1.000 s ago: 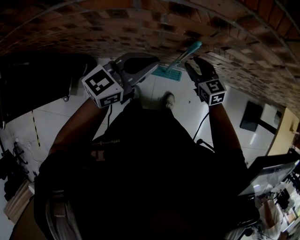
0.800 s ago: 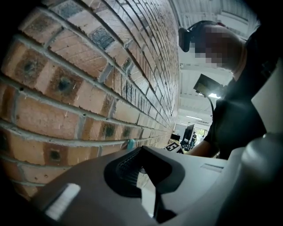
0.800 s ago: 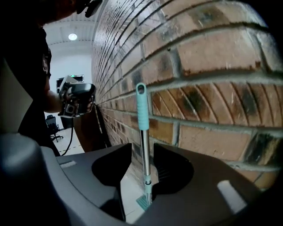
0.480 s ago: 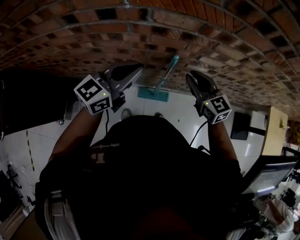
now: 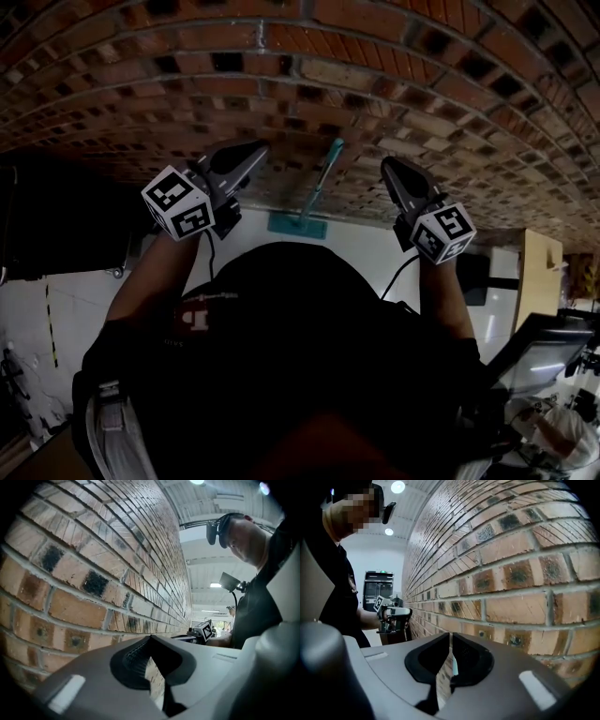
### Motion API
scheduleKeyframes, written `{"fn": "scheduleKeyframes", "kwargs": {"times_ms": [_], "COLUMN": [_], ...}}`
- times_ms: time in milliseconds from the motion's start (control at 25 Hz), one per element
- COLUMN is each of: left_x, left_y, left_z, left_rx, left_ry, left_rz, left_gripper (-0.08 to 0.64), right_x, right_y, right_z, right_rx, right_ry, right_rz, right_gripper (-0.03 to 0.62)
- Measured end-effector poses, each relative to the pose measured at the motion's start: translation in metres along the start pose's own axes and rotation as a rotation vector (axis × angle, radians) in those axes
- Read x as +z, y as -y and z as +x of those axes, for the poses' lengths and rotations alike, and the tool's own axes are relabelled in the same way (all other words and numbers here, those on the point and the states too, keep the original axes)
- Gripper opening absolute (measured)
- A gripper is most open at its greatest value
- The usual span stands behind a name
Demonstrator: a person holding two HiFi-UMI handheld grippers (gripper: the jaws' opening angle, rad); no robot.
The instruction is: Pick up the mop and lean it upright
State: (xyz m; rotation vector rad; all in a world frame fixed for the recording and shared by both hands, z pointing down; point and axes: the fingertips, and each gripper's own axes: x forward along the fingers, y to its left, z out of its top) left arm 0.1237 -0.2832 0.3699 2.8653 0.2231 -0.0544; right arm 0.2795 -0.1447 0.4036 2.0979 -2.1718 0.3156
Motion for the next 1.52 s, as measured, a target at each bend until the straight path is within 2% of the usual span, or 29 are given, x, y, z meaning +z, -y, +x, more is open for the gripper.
{"fn": "scheduleKeyframes", "kwargs": {"times_ms": [280,560,1520], "left_x": [0.003,0.004,-0.001], "left_y": [0.007,0.011,0.016], "left_z": [-0.004,-0.003,-0.006], "left_rx": [0.007,0.009,0.013], "left_ry": [0.005,0.009,0.004], "left_rz": [0.004,0.003,-0.003], "left_gripper": [-0.006,-0.006,-0.005], "right_x": [0.013,0.006,0.002], "right_y": [0.009,0.007,0.003], "right_z": [-0.013,-0.013,-0.015], "right_rx": [-0.024,-0.019,-0.01], "right_ry": [0.038,0.005,0.005], "right_rz": [0.055,0.016,0.033], "right_gripper": [0.014,0.012,0.012]}}
